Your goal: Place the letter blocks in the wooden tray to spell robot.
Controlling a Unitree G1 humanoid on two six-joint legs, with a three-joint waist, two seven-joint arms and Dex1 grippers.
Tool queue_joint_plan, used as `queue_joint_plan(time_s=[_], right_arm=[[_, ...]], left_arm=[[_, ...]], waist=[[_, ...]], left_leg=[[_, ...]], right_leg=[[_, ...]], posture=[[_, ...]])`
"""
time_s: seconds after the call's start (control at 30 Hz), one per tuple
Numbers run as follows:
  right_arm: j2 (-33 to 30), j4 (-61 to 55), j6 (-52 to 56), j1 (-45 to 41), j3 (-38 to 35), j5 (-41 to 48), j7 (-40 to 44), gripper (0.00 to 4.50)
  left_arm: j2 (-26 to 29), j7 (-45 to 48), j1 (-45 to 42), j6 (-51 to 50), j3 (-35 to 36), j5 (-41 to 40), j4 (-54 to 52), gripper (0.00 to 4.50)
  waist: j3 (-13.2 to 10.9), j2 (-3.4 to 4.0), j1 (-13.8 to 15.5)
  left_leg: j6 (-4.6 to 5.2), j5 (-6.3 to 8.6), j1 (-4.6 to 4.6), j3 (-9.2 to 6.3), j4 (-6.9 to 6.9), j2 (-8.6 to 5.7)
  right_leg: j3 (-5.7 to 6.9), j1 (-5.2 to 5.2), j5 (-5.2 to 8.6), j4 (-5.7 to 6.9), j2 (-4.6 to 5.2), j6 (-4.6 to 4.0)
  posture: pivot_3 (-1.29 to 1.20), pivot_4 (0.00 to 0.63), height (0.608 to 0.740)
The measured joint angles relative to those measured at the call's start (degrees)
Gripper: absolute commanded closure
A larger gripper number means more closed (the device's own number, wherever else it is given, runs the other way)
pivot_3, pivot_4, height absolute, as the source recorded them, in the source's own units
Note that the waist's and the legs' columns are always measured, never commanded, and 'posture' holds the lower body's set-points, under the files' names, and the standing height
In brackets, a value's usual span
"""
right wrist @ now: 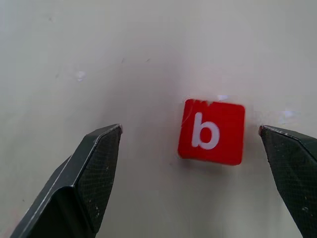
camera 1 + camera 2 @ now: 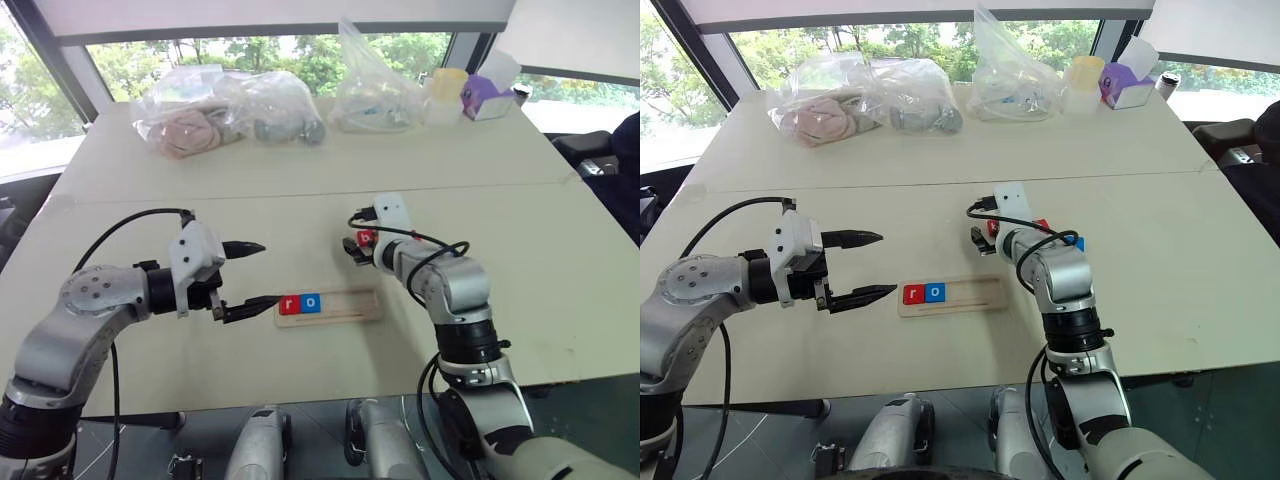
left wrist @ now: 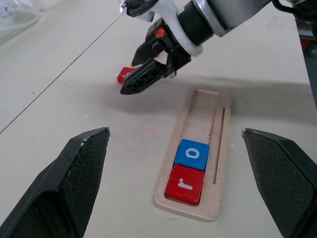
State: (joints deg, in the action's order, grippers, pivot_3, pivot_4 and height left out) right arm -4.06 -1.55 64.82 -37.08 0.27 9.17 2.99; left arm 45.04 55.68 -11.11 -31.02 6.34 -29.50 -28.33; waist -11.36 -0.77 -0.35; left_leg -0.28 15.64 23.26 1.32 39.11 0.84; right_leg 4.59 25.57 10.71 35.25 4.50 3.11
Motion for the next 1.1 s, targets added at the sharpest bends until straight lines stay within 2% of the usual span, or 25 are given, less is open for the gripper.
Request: queue_joint_plan(time_s=[0.27,0.33,0.37,0.4,0.53,0.73,0.9,0.97,1.1], right_arm=[[6.2,5.4,-1.6,-3.0,-3.9,-1.1,-6.2,0.0],[6.4,5.8,-1.6,-3.1,-4.1,-1.2,-6.6,0.56],[6.3,6.2,-1.7,-3.2,-4.1,-1.6,-6.8,1.16],[6.3,6.3,-1.8,-3.2,-4.1,-1.6,-6.9,1.36],[5.8,6.6,-2.2,-3.2,-3.9,-2.3,-6.8,3.29],[1.5,3.9,-0.8,-1.9,-0.1,-2.7,-3.5,3.34],[-5.9,-9.1,11.5,1.8,-0.1,0.2,1.4,3.34],[-9.9,-16.3,17.6,3.5,-2.1,1.3,3.0,3.34],[-13.5,-28.2,25.2,8.6,-6.2,2.8,4.3,3.34]], left_arm=[[0.0,-0.9,0.0,0.1,-0.4,0.2,0.0,0.03],[0.0,-1.2,0.0,0.2,-0.5,0.3,0.0,0.0],[0.0,-1.3,0.0,0.4,-0.6,0.3,0.0,0.0],[0.0,-1.3,0.0,0.4,-0.6,0.3,0.0,0.0],[-0.1,-2.1,0.0,0.4,-0.8,0.3,0.0,0.0],[-0.2,-2.3,-0.1,0.9,-1.4,0.7,-0.1,0.0],[-0.4,-2.2,-0.3,1.3,-2.5,0.7,0.1,0.0],[-0.4,-2.1,-0.3,1.4,-2.9,0.7,0.1,0.0],[-0.7,-1.7,-0.5,1.9,-3.3,0.7,0.4,0.0]], waist=[[0.0,-0.01,-0.6],[0.1,-0.01,-0.6],[0.1,-0.03,-0.6],[0.1,-0.03,-0.6],[0.1,-0.02,-0.9],[0.1,-0.01,-0.6],[0.1,0.03,-0.2],[0.1,0.03,-0.2],[0.1,0.0,-0.2]], left_leg=[[0.0,0.0,-0.16,-0.04,0.0,0.08],[0.0,0.0,-0.22,-0.07,0.0,0.09],[0.0,0.0,-0.23,-0.08,0.01,0.09],[0.0,0.0,-0.23,-0.09,0.0,0.09],[0.0,0.0,-0.26,-0.08,-0.05,0.1],[0.0,0.0,-0.25,-0.11,-0.14,0.11],[0.0,0.0,0.09,-0.11,-0.11,0.05],[0.01,0.01,0.16,-0.08,-0.11,0.01],[0.01,0.01,0.15,-0.07,-0.17,0.05]], right_leg=[[-0.02,-0.11,0.13,0.01,0.0,-0.13],[-0.03,-0.15,0.2,0.0,0.01,-0.07],[-0.03,-0.16,0.21,0.0,0.02,-0.07],[-0.03,-0.17,0.21,0.0,0.02,-0.07],[-0.05,-0.14,0.21,0.0,0.01,-0.07],[-0.04,-0.13,0.23,0.0,-0.02,-0.05],[-0.04,0.08,0.22,-0.15,0.13,-0.04],[-0.06,0.15,0.2,-0.16,0.17,-0.04],[-0.03,0.19,0.29,-0.14,0.08,0.07]], posture=[[0.0,0.15,0.74],[0.0,0.15,0.74],[0.0,0.15,0.74],[0.0,0.15,0.74],[0.0,0.15,0.74],[0.0,0.15,0.74],[0.0,0.15,0.74],[0.0,0.15,0.74],[0.0,0.15,0.74]])
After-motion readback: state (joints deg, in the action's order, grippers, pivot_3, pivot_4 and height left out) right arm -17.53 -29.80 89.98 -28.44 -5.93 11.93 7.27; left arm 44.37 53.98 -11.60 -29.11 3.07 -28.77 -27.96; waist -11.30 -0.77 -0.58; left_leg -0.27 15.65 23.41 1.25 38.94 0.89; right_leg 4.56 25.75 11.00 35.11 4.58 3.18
